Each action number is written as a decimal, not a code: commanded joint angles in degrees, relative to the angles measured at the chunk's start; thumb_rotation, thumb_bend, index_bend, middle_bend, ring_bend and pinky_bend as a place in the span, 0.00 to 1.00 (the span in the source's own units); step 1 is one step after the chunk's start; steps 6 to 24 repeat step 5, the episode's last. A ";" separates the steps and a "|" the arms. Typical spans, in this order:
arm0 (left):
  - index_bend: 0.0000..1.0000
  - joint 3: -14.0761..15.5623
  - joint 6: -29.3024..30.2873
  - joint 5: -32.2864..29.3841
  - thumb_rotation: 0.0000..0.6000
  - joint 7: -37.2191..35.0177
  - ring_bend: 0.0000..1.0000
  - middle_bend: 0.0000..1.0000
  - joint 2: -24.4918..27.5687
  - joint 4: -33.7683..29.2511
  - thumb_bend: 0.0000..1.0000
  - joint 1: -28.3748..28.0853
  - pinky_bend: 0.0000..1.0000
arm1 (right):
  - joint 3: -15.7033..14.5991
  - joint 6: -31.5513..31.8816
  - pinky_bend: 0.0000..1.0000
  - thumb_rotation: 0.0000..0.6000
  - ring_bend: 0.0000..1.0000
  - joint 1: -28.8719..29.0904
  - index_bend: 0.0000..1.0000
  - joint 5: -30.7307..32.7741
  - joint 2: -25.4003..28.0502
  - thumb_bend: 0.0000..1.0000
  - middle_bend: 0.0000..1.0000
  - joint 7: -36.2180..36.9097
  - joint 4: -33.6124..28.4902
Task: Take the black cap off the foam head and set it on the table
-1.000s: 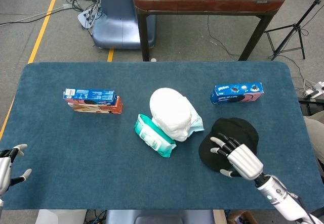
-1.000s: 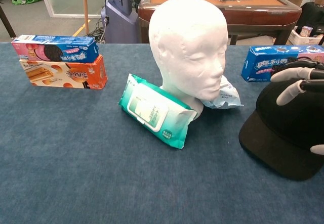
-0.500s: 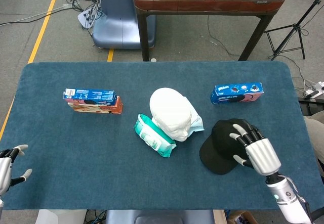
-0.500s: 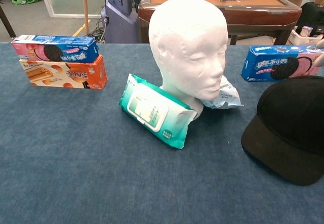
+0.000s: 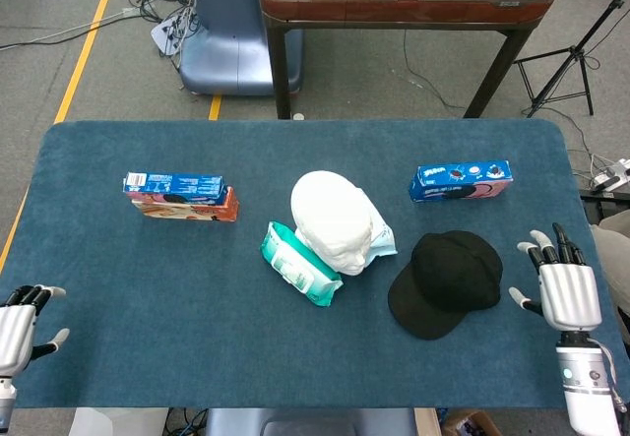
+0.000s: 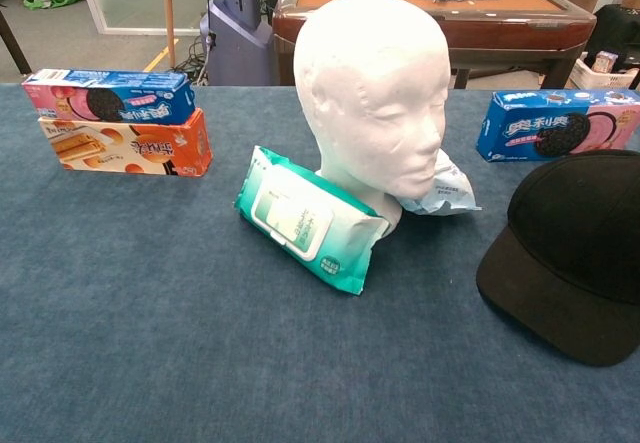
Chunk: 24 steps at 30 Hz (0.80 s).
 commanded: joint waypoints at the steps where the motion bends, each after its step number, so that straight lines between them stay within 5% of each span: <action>1: 0.36 -0.22 -0.89 -0.84 1.00 -0.37 0.25 0.35 0.02 0.12 0.16 -0.38 0.50 | 0.65 -1.03 0.20 1.00 0.03 -0.09 0.31 0.36 1.37 0.00 0.21 2.05 -0.54; 24: 0.36 -0.34 -1.69 -1.54 1.00 -0.57 0.25 0.35 0.16 -0.10 0.16 -0.66 0.50 | 1.06 -1.65 0.20 1.00 0.03 -0.26 0.31 0.92 2.06 0.00 0.21 3.33 -0.60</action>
